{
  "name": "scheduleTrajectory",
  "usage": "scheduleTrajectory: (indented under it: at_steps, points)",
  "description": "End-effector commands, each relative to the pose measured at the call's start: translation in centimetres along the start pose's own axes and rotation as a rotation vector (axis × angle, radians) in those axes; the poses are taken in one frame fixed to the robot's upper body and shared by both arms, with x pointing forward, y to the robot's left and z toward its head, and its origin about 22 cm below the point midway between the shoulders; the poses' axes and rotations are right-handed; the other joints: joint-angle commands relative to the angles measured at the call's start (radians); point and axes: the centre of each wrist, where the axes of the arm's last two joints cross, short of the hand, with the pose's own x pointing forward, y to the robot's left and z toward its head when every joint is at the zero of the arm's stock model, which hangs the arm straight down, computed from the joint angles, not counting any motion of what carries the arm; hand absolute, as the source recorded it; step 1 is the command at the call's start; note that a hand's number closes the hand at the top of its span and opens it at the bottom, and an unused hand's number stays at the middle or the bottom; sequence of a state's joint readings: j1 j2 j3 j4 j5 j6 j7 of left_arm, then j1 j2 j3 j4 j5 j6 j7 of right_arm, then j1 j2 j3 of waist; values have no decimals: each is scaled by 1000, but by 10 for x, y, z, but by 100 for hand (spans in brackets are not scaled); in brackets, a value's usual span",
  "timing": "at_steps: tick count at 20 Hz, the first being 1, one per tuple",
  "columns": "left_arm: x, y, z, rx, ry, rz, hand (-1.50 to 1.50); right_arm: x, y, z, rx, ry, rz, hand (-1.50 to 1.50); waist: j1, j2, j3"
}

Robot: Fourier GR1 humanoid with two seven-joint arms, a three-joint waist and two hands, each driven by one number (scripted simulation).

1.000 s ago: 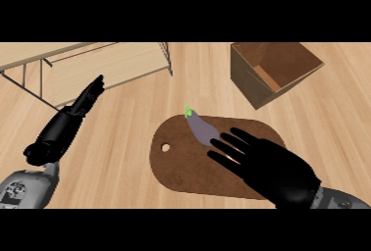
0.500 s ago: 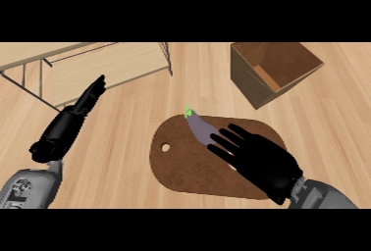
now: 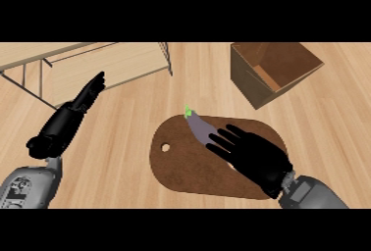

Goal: Pick the cupcake from the cutting board and place it in the cardboard box

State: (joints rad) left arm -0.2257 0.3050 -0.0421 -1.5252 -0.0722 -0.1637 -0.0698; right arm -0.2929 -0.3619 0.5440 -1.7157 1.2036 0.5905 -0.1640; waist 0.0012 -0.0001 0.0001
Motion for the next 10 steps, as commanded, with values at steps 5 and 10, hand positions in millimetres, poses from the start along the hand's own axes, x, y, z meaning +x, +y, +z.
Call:
scheduleTrajectory:
  at_steps: [5,10]
  points:
    - [-9,10,5,-1,13,10,0,-6,26,-10,15,59,19,-150,-1,0,0]
    - [13,-1,3,4,-8,-11,0,-16,27,-35,14,34,-19,-150,3,0,0]
